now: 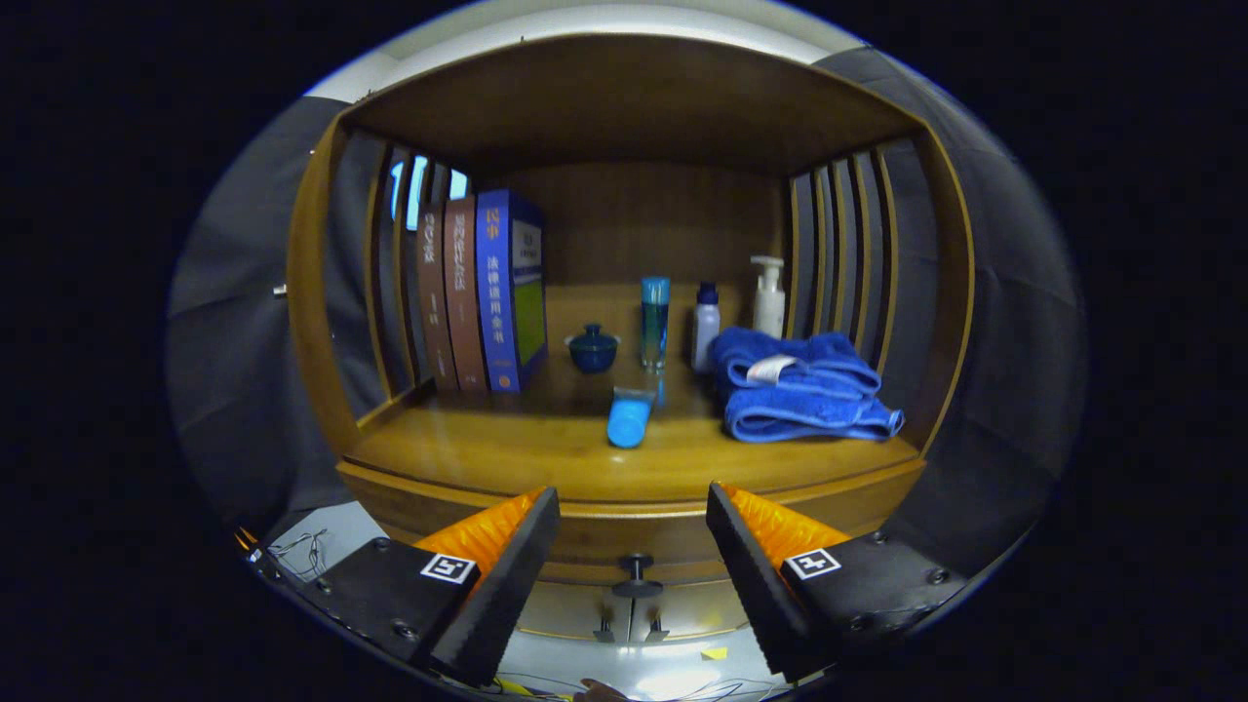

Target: Pull open the drawer, take out the items inside it, and place them on the countertop above the cabinet.

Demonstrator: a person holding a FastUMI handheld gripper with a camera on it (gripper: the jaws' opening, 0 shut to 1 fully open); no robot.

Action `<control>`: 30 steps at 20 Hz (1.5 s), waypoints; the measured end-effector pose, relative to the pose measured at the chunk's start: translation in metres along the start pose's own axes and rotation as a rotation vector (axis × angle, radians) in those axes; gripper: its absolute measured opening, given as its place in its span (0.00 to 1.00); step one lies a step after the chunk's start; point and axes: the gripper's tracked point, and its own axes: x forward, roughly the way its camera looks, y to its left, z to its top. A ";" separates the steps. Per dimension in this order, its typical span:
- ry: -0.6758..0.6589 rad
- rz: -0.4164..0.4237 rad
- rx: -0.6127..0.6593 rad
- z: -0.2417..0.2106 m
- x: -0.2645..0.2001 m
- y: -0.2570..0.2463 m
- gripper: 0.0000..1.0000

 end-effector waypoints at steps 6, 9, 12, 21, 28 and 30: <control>-0.106 -0.002 -0.011 0.062 -0.053 0.005 0.99; -0.158 0.004 -0.003 0.089 -0.081 0.006 0.99; -0.186 0.015 -0.005 0.110 -0.105 0.010 0.99; -0.246 0.031 -0.028 0.139 -0.167 0.007 0.99; -0.258 0.039 -0.031 0.141 -0.187 0.006 0.99; -0.257 0.037 -0.025 0.142 -0.189 0.006 0.99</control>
